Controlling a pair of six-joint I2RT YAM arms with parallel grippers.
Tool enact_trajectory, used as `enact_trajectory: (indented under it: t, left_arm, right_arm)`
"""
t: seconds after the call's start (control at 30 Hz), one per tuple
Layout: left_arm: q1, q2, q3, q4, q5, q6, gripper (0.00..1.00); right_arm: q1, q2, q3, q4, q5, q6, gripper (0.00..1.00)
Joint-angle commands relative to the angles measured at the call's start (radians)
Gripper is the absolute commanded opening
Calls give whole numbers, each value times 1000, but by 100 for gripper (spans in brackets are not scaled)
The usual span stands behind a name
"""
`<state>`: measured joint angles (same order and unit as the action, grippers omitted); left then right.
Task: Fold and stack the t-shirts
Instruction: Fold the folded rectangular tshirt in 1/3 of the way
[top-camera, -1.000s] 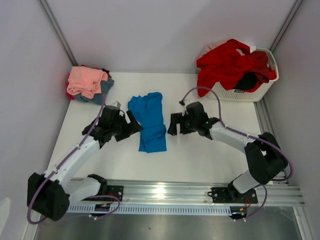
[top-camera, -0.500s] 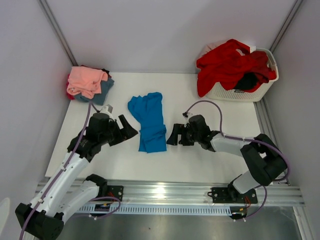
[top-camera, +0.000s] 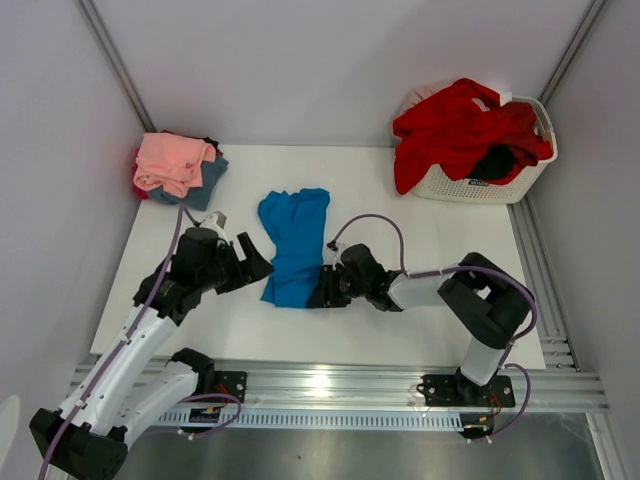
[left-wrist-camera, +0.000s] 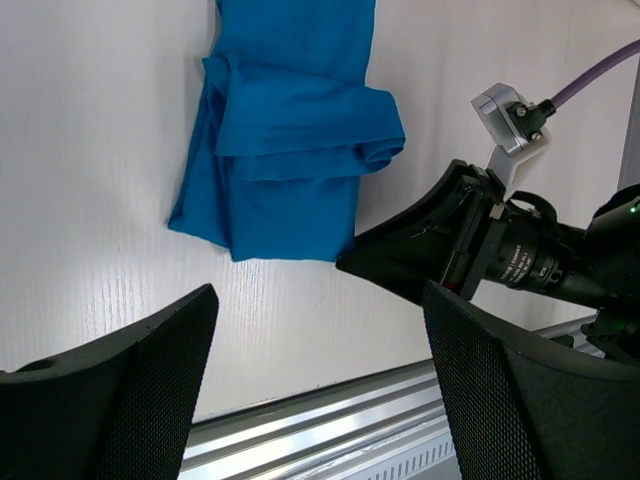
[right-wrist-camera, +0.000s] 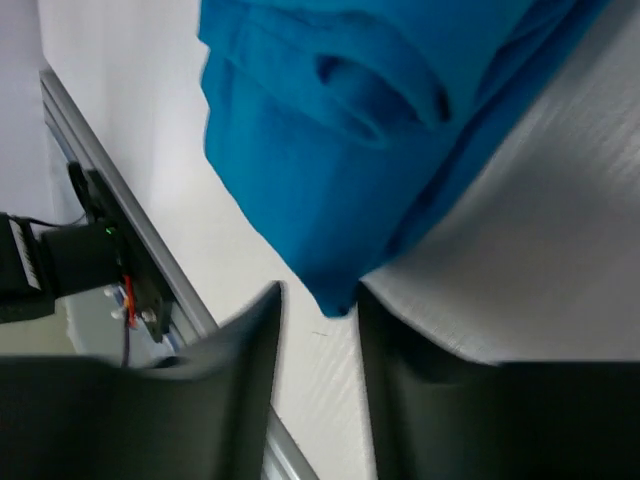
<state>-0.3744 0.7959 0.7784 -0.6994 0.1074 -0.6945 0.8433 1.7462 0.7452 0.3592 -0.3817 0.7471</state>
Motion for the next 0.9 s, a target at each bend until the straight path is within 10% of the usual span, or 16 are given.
enact_trajectory:
  t: [0.0,0.03,0.87]
  left_arm:
    - [5,5,39,0,-9,38,86]
    - [5,2,41,0,-9,41,86]
    - [5,-6,78,-43,-6,108,86]
  right_arm:
    - [11,13,34,-6,27,0,26]
    - [11,3,40,-38,36,-12,1]
    - [188,-496,-136,-640,46,-66,4]
